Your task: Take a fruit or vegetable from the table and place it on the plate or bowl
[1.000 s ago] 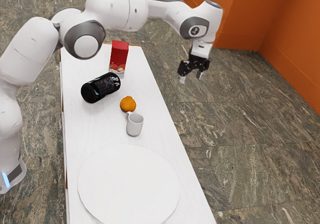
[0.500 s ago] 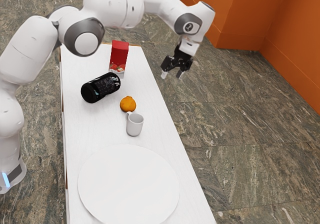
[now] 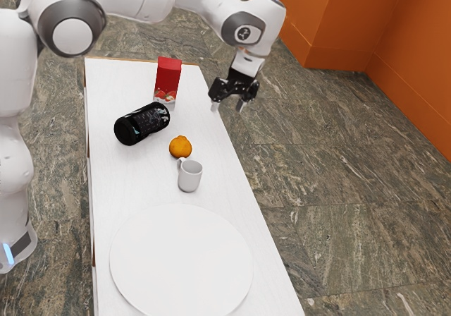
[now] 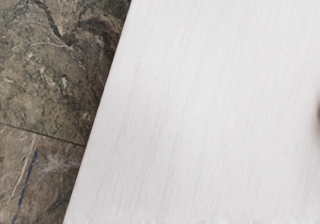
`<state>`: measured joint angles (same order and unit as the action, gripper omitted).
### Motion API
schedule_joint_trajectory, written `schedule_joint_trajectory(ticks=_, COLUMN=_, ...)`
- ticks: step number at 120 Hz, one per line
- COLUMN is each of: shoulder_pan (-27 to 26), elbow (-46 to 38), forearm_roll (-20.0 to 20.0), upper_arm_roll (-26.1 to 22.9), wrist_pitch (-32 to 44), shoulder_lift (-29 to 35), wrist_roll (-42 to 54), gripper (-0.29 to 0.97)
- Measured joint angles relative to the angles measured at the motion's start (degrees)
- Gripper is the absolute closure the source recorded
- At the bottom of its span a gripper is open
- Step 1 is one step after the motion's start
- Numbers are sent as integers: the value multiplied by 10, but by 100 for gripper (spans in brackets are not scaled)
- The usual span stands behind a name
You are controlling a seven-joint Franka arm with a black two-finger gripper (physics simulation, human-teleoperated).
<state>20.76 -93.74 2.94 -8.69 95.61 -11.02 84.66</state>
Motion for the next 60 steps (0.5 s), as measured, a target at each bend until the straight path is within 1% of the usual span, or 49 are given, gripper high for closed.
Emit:
schedule_joint_trajectory(ticks=6, shoulder_pan=6, elbow=-15, forearm_roll=-5, upper_arm_roll=0, wrist_pitch=12, shoulder_lift=14, wrist_roll=1, gripper=0)
schedule_joint_trajectory(ticks=14, shoulder_pan=-4, elbow=-40, forearm_roll=-10, upper_arm_roll=2, wrist_pitch=28, shoulder_lift=35, wrist_roll=1, gripper=0)
schedule_joint_trajectory(ticks=20, shoulder_pan=-36, elbow=-49, forearm_roll=-13, upper_arm_roll=37, wrist_pitch=37, shoulder_lift=44, wrist_roll=2, gripper=0)
schedule_joint_trajectory(ticks=30, shoulder_pan=-66, elbow=-55, forearm_roll=-16, upper_arm_roll=93, wrist_pitch=47, shoulder_lift=51, wrist_roll=3, gripper=0)
schedule_joint_trajectory(ticks=43, shoulder_pan=-77, elbow=-71, forearm_roll=-18, upper_arm_roll=139, wrist_pitch=54, shoulder_lift=66, wrist_roll=5, gripper=0)
schedule_joint_trajectory(ticks=51, shoulder_pan=-77, elbow=-78, forearm_roll=-19, upper_arm_roll=144, wrist_pitch=56, shoulder_lift=70, wrist_roll=6, gripper=0)
schedule_joint_trajectory(ticks=60, shoulder_pan=-84, elbow=-82, forearm_roll=-23, upper_arm_roll=120, wrist_pitch=57, shoulder_lift=69, wrist_roll=6, gripper=0)
